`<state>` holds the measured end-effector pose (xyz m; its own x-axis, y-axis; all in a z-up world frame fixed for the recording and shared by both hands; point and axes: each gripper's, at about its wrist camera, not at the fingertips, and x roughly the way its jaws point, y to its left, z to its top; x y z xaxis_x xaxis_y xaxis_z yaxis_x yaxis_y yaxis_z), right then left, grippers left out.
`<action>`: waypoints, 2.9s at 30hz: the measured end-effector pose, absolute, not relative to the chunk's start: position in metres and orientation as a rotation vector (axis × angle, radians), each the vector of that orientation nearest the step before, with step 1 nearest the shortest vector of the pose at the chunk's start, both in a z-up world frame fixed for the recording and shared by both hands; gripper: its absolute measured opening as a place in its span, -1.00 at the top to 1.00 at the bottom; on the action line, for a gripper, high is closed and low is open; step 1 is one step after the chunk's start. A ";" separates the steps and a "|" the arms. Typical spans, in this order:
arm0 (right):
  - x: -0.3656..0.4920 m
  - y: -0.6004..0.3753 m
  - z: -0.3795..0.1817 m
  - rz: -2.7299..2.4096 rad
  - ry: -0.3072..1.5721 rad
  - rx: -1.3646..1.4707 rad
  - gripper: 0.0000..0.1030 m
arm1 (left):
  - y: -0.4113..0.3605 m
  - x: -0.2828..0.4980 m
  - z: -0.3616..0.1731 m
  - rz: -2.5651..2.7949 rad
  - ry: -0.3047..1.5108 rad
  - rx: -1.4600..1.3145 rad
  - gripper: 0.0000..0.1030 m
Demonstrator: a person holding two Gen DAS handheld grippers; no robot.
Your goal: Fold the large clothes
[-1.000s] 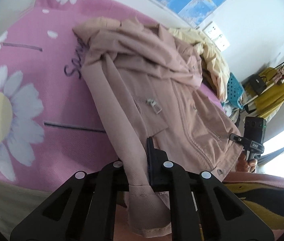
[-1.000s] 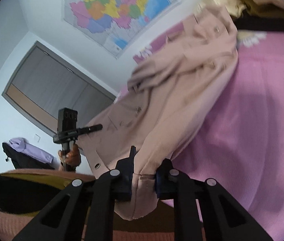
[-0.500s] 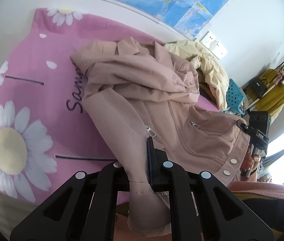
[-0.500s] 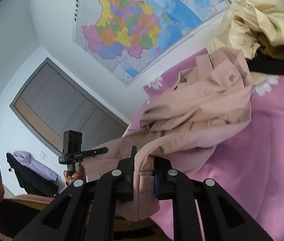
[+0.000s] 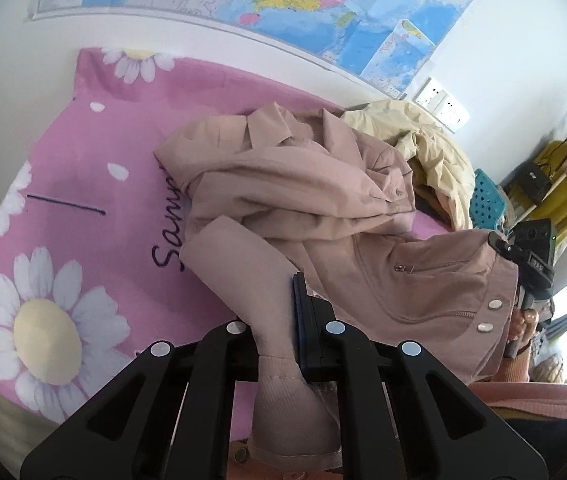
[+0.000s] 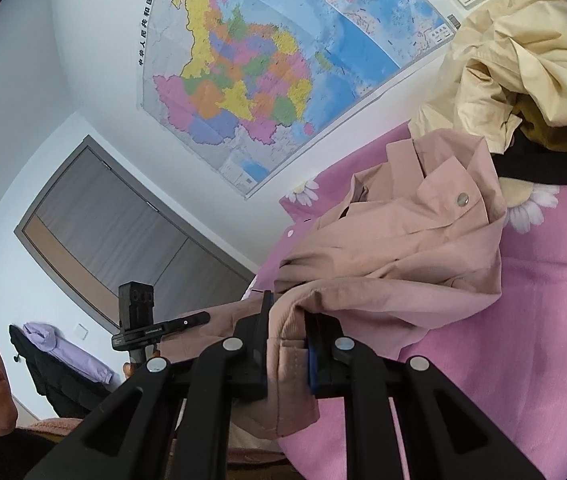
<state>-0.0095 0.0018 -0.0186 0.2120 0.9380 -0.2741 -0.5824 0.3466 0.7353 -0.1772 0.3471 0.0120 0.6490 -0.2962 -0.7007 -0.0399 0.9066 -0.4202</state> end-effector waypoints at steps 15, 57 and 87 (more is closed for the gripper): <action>0.008 0.006 -0.014 1.115 0.783 0.568 0.75 | 0.328 -0.158 0.033 -0.070 0.831 -0.238 0.83; 0.014 0.000 -0.002 1.082 0.758 0.577 0.75 | 0.338 -0.147 0.042 -0.060 0.816 -0.257 0.83; 0.039 0.016 0.029 1.049 0.733 0.559 0.75 | 0.356 -0.113 0.053 -0.042 0.820 -0.290 0.83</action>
